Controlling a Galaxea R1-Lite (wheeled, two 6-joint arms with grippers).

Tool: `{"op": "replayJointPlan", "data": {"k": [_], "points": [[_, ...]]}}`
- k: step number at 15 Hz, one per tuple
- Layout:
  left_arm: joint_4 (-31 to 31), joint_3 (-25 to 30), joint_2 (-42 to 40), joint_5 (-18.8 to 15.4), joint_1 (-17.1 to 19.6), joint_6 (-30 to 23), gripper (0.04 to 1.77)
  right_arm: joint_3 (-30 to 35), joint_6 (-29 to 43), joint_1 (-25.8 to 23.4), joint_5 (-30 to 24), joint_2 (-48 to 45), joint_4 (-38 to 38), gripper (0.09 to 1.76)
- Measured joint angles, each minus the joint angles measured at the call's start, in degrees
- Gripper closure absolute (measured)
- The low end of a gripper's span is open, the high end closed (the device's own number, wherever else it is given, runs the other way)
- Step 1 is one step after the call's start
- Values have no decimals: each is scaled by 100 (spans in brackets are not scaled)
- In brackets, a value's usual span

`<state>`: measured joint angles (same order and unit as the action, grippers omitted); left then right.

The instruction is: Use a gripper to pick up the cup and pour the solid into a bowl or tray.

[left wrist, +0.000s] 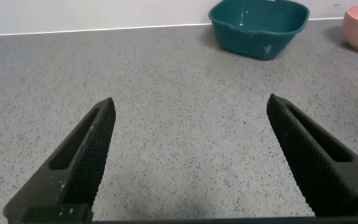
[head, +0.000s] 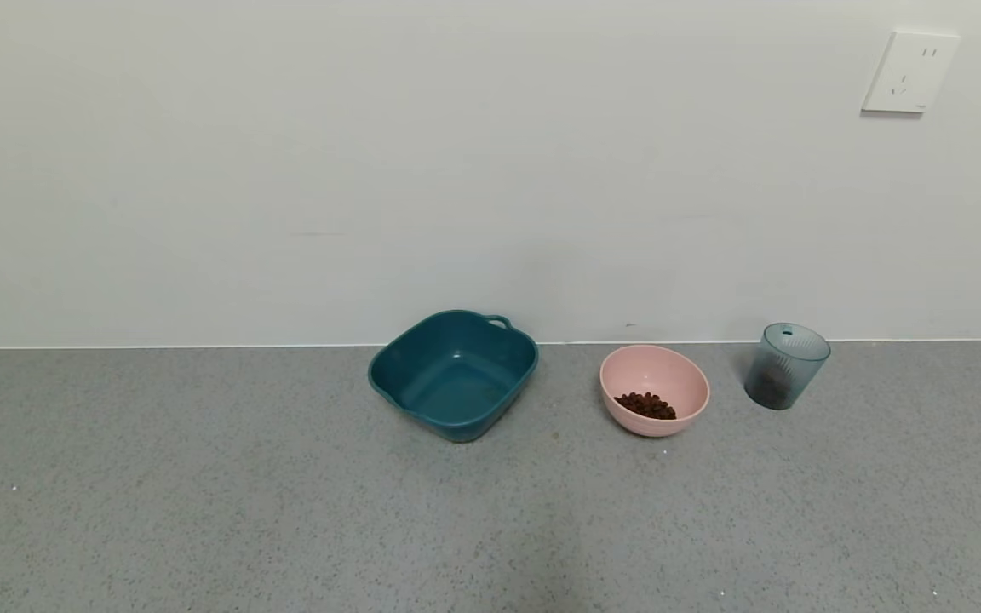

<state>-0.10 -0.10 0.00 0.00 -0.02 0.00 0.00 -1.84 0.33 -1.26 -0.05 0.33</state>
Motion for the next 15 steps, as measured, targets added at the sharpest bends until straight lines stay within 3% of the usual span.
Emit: {"op": "replayJointPlan", "data": {"k": [15], "points": [[0, 0, 0, 0, 0, 0, 6, 0, 88, 5, 16, -2, -9, 14]]}}
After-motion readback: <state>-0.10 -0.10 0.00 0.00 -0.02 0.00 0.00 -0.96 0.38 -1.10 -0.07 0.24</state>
